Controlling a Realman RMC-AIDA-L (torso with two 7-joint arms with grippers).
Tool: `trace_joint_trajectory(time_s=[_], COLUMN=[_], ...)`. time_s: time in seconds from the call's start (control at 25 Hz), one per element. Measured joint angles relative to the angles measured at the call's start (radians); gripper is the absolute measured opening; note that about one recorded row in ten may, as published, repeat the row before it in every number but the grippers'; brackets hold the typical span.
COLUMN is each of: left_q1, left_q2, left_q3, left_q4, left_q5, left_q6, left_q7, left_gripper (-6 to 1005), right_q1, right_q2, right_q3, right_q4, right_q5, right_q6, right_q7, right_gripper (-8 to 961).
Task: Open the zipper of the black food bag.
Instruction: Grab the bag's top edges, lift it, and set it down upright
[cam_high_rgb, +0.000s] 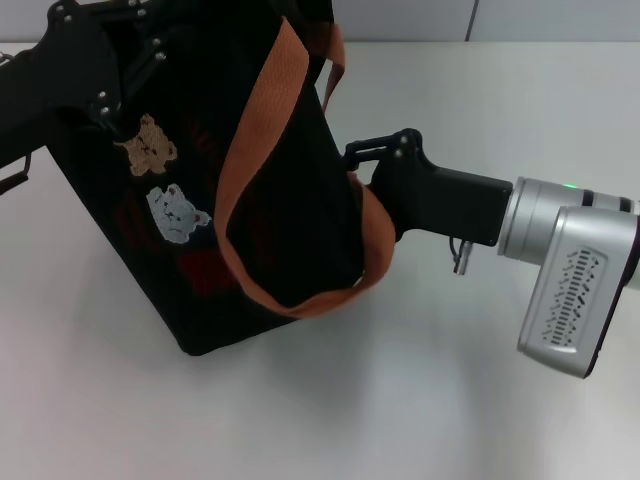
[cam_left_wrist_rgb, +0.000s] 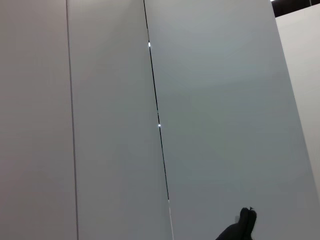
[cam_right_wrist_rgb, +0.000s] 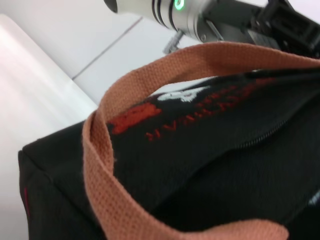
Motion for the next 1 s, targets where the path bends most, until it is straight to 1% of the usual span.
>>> trace_joint_trajectory(time_s=[0.2, 0.4, 0.64, 0.84, 1.0], left_q1=[-0.004, -0.005, -0.005, -0.004, -0.004], left_q2=[0.0, -0.001, -0.002, -0.002, -0.002], left_q3=[0.001, 0.011, 0.014, 0.015, 0.015], left_q4=[-0.01, -0.011, -0.011, -0.011, -0.016], left_q5=[0.0, 0.0, 0.001, 0.001, 0.001], left_q6=[0.005, 0.007, 0.009, 0.01, 0.013], left_q7=[-0.001, -0.001, -0.001, 0.0, 0.0], left_gripper=[105, 105, 105, 105, 105], right_q1=[0.005, 0.019, 0.042, 0.041, 0.039], right_q2=[0.0, 0.0, 0.0, 0.0, 0.0], right_q3=[-0.072, -0.114, -0.203, -0.226, -0.231], right_q4=[-0.005, -0.006, -0.008, -0.009, -0.008], right_q5=[0.083, 0.118, 0.17, 0.171, 0.225], right_q6=[0.01, 0.022, 0.116, 0.127, 0.124], right_q7=[-0.036, -0.033, -0.035, -0.033, -0.032], right_gripper=[245, 245, 246, 246, 245])
